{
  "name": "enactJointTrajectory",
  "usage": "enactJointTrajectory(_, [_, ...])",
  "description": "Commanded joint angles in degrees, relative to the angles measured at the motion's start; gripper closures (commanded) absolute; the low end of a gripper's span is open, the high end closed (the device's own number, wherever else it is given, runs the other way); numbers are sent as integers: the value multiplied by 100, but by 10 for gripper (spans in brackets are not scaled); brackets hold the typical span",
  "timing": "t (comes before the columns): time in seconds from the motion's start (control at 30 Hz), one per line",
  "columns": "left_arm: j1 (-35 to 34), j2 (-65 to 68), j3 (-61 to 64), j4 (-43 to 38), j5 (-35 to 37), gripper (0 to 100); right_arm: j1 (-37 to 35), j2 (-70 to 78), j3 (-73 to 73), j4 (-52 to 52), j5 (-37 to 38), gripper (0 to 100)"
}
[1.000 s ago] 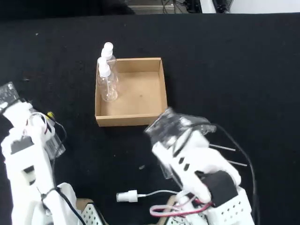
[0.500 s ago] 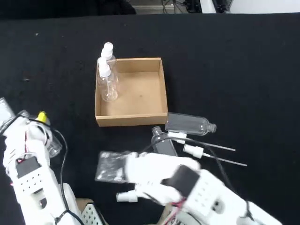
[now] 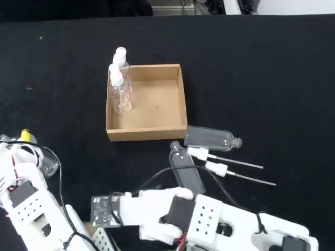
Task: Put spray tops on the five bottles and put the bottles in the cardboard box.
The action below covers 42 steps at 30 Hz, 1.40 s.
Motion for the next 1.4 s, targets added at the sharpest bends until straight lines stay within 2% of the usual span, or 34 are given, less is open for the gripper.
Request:
enactJointTrajectory(0.0, [-119, -158, -119, -141, 70, 971, -88, 418, 110, -695, -88, 815])
enactJointTrajectory(0.23, [-426, -167, -119, -141, 97, 971, -105, 1156, 136, -1213, -879, 815])
enactJointTrajectory(0.43, [-743, -123, -66, -334, 659, 971, -114, 1385, 145, -1257, -888, 815])
enactJointTrajectory(0.7, [-743, -123, -66, -334, 651, 971, -88, 1402, 734, -1952, -835, 815])
enactJointTrajectory(0.97, [-743, -123, -66, -334, 651, 971, -79, 1411, 804, -1916, -826, 820])
enactJointTrajectory(1.03, [-760, -149, -66, -325, 651, 971, -79, 1411, 840, -1916, -563, 871])
enactJointTrajectory(1.1, [-769, -158, -66, -308, 651, 971, -79, 1411, 866, -1916, -220, 989])
enactJointTrajectory(1.13, [-769, -158, -66, -308, 651, 971, -62, 1411, 892, -1890, -123, 985])
enactJointTrajectory(1.2, [-778, -158, -66, -299, 651, 971, 229, 1367, 840, -1714, -62, 984])
enactJointTrajectory(1.37, [-769, -141, -57, -316, 651, 971, 1855, 1024, -356, -695, 290, 988])
